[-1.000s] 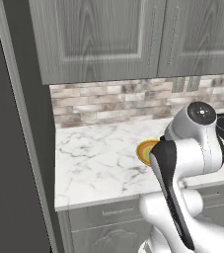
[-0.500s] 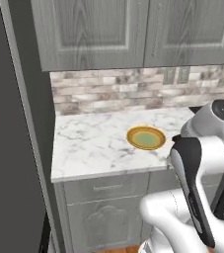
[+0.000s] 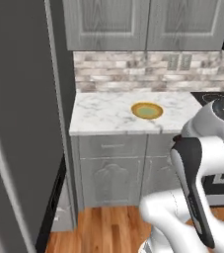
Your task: Place the chicken drumstick on the counter behind the older chicken drumstick on the same shelf of the fridge to maintain FIFO order. Close the fridge door when finished.
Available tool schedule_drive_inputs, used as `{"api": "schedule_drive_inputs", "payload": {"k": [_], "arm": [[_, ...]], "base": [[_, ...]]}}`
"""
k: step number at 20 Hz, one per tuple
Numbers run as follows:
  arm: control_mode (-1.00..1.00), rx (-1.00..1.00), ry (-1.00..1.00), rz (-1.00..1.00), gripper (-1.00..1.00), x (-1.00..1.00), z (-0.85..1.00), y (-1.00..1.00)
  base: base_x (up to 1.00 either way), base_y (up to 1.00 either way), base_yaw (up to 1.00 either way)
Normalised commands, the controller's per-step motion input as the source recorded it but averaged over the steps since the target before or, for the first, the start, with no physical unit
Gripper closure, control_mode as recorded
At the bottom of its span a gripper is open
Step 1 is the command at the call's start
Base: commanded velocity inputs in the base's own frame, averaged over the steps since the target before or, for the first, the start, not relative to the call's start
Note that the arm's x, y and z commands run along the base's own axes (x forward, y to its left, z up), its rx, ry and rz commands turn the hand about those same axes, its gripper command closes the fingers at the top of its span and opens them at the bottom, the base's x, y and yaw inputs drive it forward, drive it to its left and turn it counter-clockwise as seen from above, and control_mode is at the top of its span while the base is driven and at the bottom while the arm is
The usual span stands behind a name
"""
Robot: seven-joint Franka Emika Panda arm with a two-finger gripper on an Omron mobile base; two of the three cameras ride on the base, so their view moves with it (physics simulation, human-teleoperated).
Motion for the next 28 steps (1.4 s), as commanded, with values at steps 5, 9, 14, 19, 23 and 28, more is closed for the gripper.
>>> {"api": "schedule_drive_inputs", "payload": {"k": [5, 9, 14, 19, 23, 28], "arm": [[1.0, 0.0, 0.0, 0.0, 1.0, 0.0, 0.0, 0.0], [1.0, 0.0, 0.0, 0.0, 1.0, 0.0, 0.0, 0.0], [1.0, 0.0, 0.0, 0.0, 1.0, 0.0, 0.0, 0.0], [1.0, 0.0, 0.0, 0.0, 1.0, 0.0, 0.0, 0.0], [1.0, 0.0, 0.0, 0.0, 1.0, 0.0, 0.0, 0.0], [1.0, 0.0, 0.0, 0.0, 1.0, 0.0, 0.0, 0.0]], "base": [[-1.0, -0.01, 0.43], [-1.0, 0.0, 0.49], [-1.0, 0.0, 0.54], [-0.84, 0.26, 0.57], [-0.42, 0.61, 0.59], [-0.04, 0.85, 0.6]]}}
